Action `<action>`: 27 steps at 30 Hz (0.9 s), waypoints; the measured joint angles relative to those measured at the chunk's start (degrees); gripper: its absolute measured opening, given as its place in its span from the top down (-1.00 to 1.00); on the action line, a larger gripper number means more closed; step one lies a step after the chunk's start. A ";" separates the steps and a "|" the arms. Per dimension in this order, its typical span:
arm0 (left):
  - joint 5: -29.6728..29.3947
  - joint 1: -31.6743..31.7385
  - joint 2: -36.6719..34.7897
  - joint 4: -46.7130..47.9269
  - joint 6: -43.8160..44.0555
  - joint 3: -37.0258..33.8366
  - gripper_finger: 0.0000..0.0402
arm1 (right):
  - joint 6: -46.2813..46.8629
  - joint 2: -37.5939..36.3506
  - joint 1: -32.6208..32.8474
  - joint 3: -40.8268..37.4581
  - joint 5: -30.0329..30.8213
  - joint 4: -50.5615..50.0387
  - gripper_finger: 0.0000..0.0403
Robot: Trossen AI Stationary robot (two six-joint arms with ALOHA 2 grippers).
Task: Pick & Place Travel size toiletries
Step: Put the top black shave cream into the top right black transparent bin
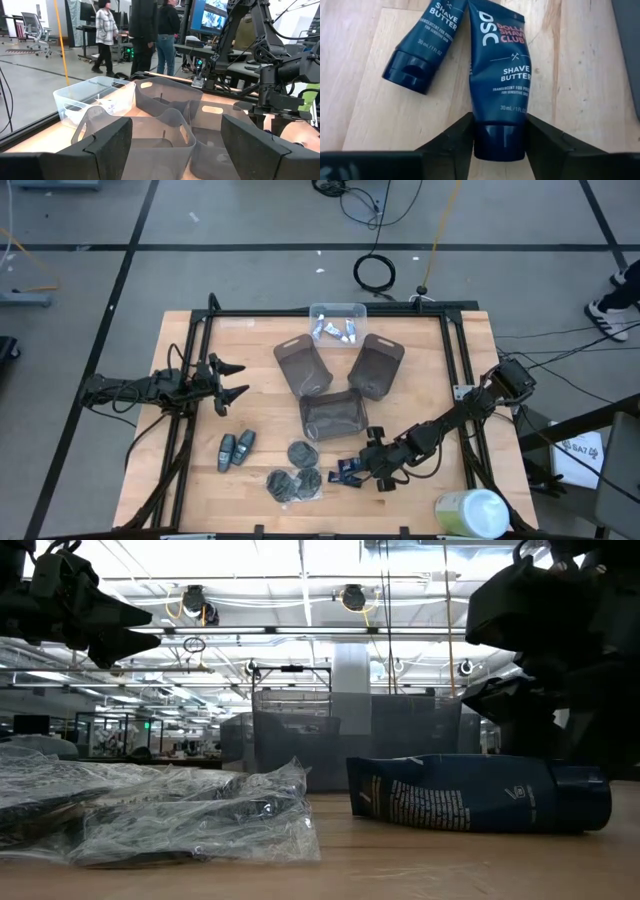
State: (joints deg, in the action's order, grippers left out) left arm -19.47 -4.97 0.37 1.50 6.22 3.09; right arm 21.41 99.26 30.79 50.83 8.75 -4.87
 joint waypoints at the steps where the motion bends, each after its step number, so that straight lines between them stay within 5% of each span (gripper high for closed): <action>1: 0.00 0.01 0.00 0.00 0.00 0.00 -0.48 | 0.00 0.00 0.00 0.00 -0.02 0.00 0.31; 11: -0.01 0.01 0.01 0.00 0.00 -0.02 -0.48 | 0.26 -2.11 0.05 0.00 -1.62 -0.91 0.34; 27: -0.01 0.01 0.00 0.00 0.01 0.00 -0.48 | 0.44 -17.50 0.07 0.00 -1.44 -9.64 0.38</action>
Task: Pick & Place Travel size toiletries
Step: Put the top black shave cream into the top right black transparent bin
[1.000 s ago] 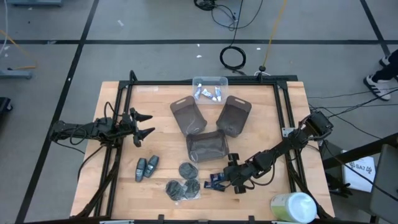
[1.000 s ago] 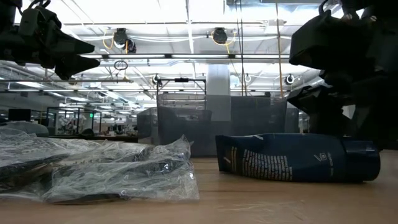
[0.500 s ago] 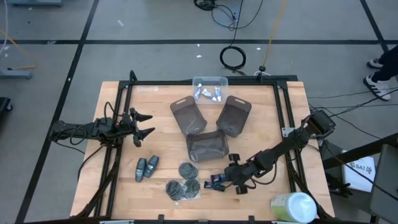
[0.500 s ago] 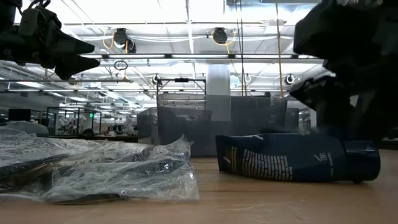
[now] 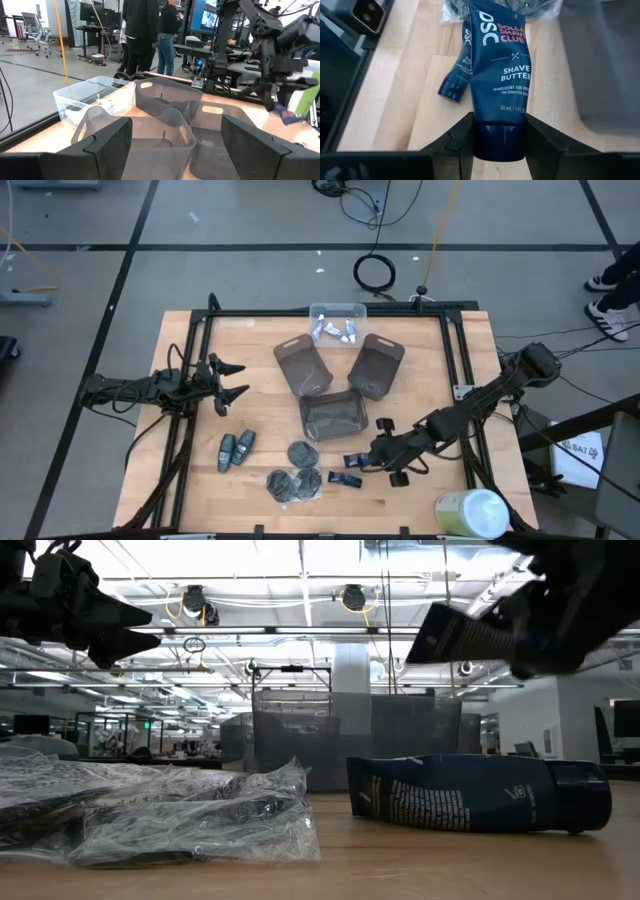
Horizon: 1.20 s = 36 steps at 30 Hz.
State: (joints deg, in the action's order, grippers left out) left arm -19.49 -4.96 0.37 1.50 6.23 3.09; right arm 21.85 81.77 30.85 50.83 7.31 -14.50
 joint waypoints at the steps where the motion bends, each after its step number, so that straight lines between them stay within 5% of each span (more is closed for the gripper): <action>1: 0.00 -0.01 0.01 -0.02 -0.01 0.00 -0.48 | 0.00 -1.07 0.00 0.00 0.00 -0.81 0.38; 18: 0.02 0.01 -0.01 0.02 -0.01 0.00 -0.48 | -7.12 -12.13 -0.46 0.00 0.23 -3.76 0.38; 36: 0.00 -0.01 0.00 0.00 -0.01 0.00 -0.48 | -10.58 -12.49 -11.85 0.00 1.64 -6.02 0.38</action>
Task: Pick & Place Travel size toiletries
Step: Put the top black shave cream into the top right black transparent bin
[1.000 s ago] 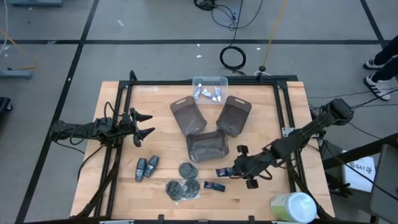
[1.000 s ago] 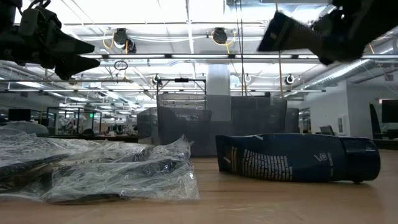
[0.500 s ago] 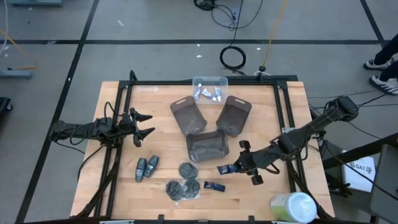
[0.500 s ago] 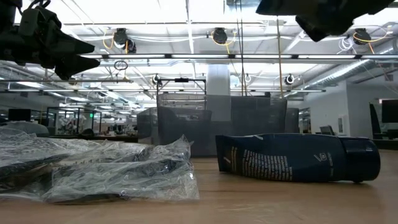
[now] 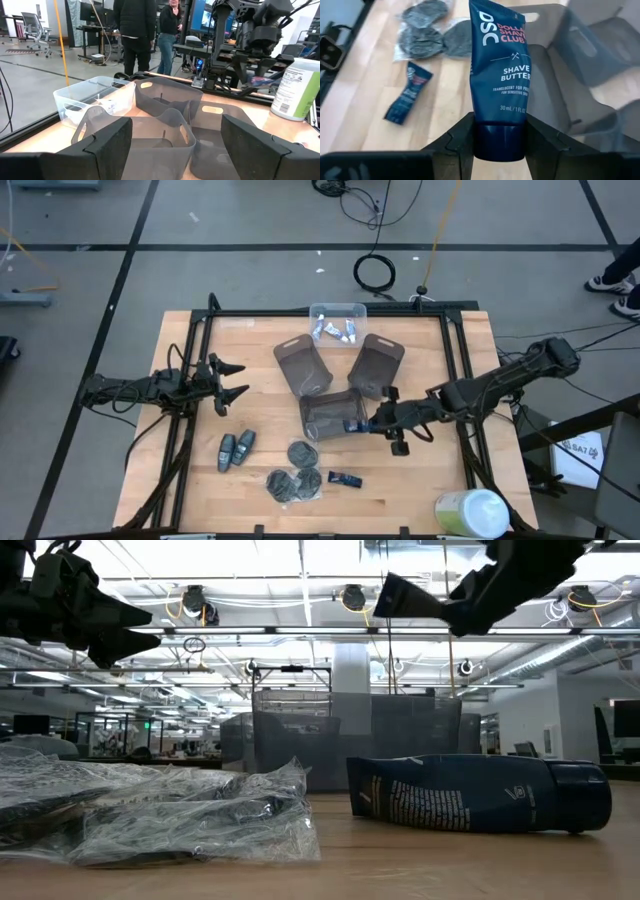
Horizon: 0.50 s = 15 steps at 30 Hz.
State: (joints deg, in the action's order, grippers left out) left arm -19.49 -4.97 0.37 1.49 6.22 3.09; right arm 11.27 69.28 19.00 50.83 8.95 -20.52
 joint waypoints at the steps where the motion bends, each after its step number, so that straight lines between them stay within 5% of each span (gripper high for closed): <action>1: 0.00 0.00 -0.01 -0.01 0.00 0.00 -0.48 | 0.00 0.00 -0.59 0.00 0.01 -0.20 0.38; 15: 0.00 0.00 0.00 0.00 0.00 0.00 -0.48 | -0.44 0.00 -9.58 0.00 3.08 -7.21 0.38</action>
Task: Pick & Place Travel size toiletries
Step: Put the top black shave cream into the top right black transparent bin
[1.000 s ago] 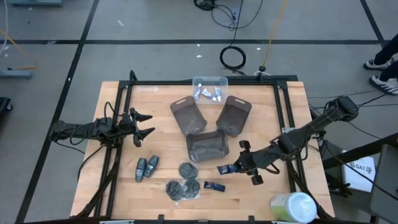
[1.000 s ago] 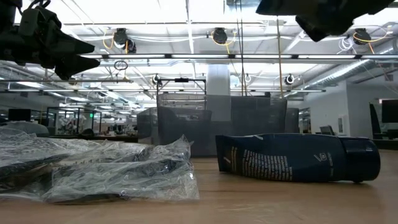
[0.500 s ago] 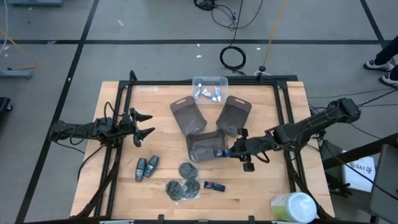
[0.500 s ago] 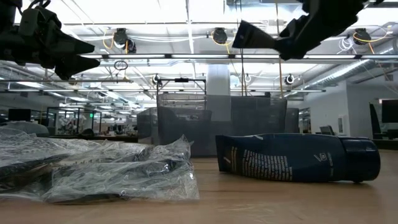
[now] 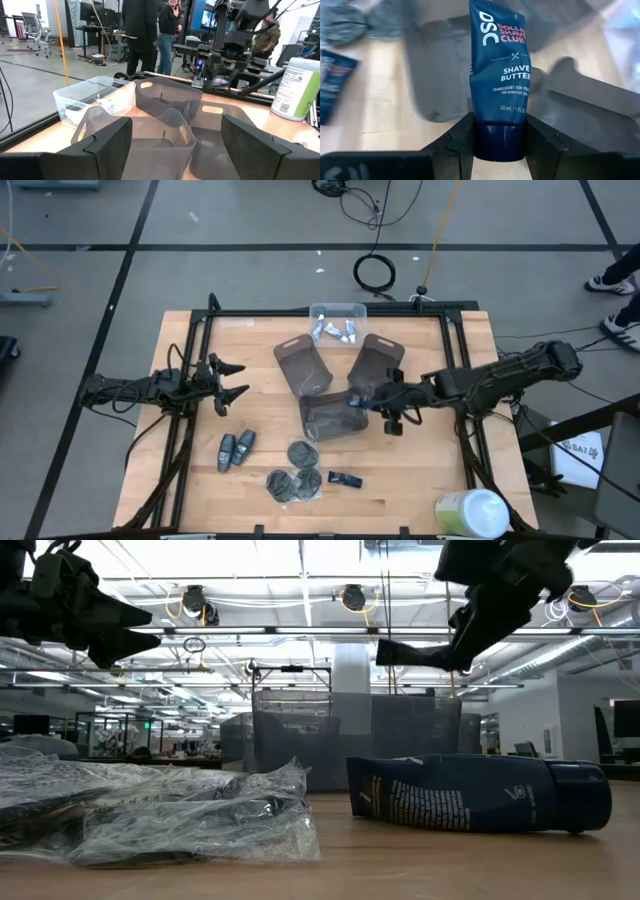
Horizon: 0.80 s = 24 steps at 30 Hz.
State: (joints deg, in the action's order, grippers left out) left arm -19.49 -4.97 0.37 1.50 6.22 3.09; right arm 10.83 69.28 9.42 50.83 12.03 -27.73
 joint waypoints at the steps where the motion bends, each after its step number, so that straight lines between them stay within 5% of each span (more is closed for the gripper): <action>1: 0.00 0.01 -0.01 0.00 0.01 0.00 -0.48 | -0.02 0.00 -0.73 0.00 0.29 -0.47 0.38; 24: 0.00 0.01 -0.01 0.00 0.01 0.00 -0.48 | -3.34 0.00 -21.58 0.00 1.68 -5.33 0.38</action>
State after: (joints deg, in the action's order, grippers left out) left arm -19.49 -4.96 0.36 1.49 6.23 3.09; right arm 7.49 69.28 -12.16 50.82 13.72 -33.06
